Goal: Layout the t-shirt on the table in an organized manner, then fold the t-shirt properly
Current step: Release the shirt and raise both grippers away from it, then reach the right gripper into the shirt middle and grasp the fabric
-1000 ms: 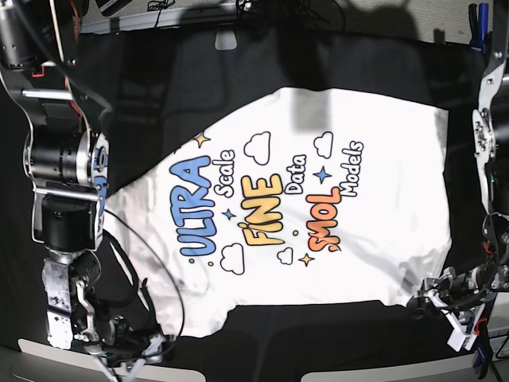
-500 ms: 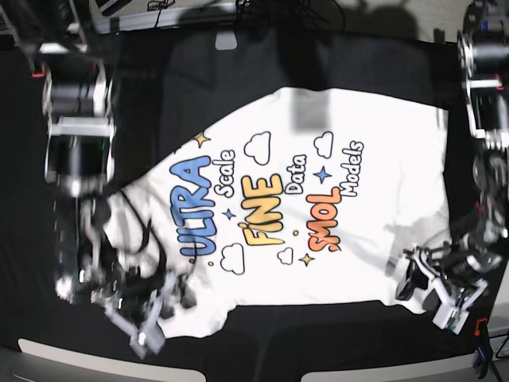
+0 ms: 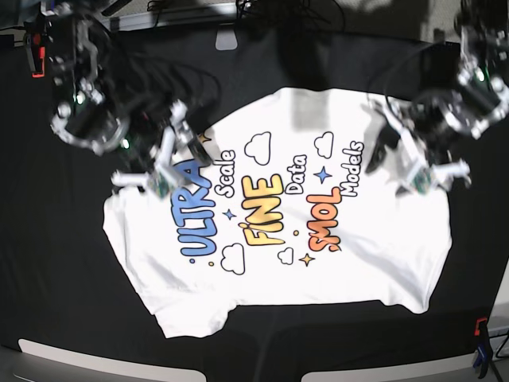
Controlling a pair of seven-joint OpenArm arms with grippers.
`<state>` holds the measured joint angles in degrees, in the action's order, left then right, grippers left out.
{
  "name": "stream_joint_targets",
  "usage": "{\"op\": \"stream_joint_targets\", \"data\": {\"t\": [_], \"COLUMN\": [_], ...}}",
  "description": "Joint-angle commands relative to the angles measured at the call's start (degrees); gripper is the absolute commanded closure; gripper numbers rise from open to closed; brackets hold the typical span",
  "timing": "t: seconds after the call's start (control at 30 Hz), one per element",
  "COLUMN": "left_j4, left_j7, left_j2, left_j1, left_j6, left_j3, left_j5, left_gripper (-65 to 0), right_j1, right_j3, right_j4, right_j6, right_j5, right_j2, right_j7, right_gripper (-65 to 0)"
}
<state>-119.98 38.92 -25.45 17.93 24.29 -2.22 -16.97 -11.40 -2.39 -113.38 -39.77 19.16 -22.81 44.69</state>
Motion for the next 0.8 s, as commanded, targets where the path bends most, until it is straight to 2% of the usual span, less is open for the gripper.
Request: {"op": "stream_joint_targets", "data": {"t": [0.0, 0.1, 0.2, 0.27, 0.33, 0.47, 0.57, 0.77], "left_j4": [-1.09, -1.09, -1.09, -1.09, -1.09, -1.09, -1.09, -1.09], "left_j7": [-1.25, -1.29, -1.7, -1.77, -2.73, -2.73, -2.75, -2.73], "left_j2": [-0.59, -0.59, -0.57, -0.11, 0.24, 1.75, 2.54, 2.89], "left_j1": [1.4, 5.38, 6.56, 6.51, 6.54, 6.54, 6.51, 6.54], "left_j6": [-0.11, -0.11, -0.13, -0.13, -0.15, -0.13, -0.13, -0.13], "left_j3": [-0.31, -0.31, -0.31, -0.31, -0.31, -0.31, -0.31, -0.31], "left_j5": [-0.42, -0.42, -0.44, -0.42, -0.46, -0.46, -0.42, -0.44], "left_gripper": [-32.0, -32.0, -32.0, -32.0, -32.0, -32.0, -32.0, -32.0], "right_j1": [-0.35, -1.49, -1.29, -0.7, 0.61, 4.37, 7.08, 9.64], "right_j3": [-1.29, -8.46, -16.46, -21.53, -25.66, -31.47, -34.4, -39.5], "right_j4": [-1.27, -1.33, -1.31, -1.25, -0.42, 3.69, 7.26, 10.78], "right_j6": [-0.23, -0.23, -0.23, -0.23, 3.65, 5.86, 9.75, 10.19], "right_j5": [-0.2, -8.68, -21.84, -29.55, -34.25, -40.87, -44.78, -44.74], "right_j2": [-2.08, -7.65, -11.93, -13.51, -14.19, -13.86, -12.96, -12.26], "right_j7": [-1.09, -2.21, -9.38, -11.56, -12.72, -16.48, -16.7, -16.26], "right_gripper": [-27.5, -27.5, -27.3, -27.3, -27.3, -27.3, -27.3, -27.3]}}
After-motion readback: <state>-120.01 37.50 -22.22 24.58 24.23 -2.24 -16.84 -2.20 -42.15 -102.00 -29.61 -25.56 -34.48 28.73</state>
